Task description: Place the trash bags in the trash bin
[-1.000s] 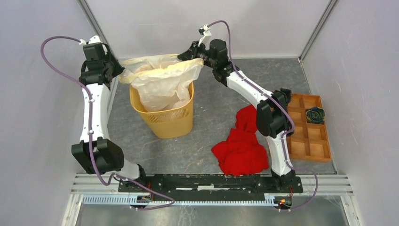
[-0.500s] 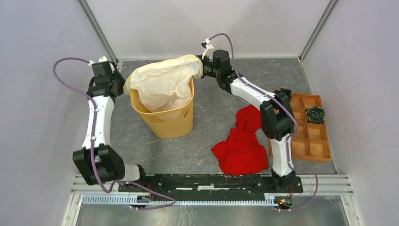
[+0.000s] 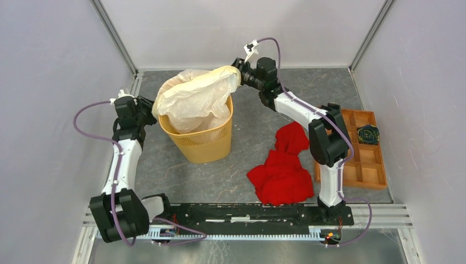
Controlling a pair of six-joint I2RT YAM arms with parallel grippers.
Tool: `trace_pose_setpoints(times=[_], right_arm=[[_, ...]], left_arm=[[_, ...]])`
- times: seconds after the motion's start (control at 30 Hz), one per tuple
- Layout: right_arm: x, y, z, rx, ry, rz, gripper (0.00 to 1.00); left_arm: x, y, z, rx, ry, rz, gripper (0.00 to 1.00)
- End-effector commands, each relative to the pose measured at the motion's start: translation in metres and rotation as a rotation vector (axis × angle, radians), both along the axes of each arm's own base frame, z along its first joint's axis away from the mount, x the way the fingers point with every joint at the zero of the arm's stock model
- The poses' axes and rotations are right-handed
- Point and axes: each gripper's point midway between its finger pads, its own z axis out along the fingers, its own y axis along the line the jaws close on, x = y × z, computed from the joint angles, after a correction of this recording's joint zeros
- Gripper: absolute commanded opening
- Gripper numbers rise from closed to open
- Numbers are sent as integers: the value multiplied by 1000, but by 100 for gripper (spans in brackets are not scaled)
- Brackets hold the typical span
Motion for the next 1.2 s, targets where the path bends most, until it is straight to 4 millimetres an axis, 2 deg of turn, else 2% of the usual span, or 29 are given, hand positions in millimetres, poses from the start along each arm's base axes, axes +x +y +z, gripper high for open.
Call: trace_pose_setpoints(times=[0.0,0.17,0.27,0.37,0.43,0.57,0.7,0.8,0.9,0.97,1.03,1.17], right_arm=[[12,-3,41,55,-87,-39,43],[30,-18,34,15,-87,-76,45],[34,-33,34,-45,-108,-83,53],[30,-57,37,-139,-147,-95,69],[25,-71,43,-208,-190,-88,79],[11,-97,52,-361,-252,-103,95],[-5,-127,73,-452,-312,-162,98],[-10,-154,90,-506,-328,-238,98],[-15,-172,114,-560,-365,-304,98],[-24,-175,127,-554,-389,-310,98],[-40,-169,143,-503,-423,-294,98],[-76,-138,152,-429,-441,-214,98]], left_arm=[[27,-21,43,-149,-193,-45,37],[43,-34,52,-144,-210,-97,44],[43,-45,57,-93,-216,-179,53],[25,-29,59,78,-178,-142,68],[10,-21,61,174,-156,-133,73],[-19,-23,51,231,-94,-171,79],[-36,-21,42,281,-62,-186,82],[-39,-26,40,272,-59,-217,82],[-39,-33,37,236,-64,-242,81],[-40,-37,33,216,-64,-258,81],[-42,-39,32,206,-63,-265,80],[-46,-46,36,172,-102,-280,80]])
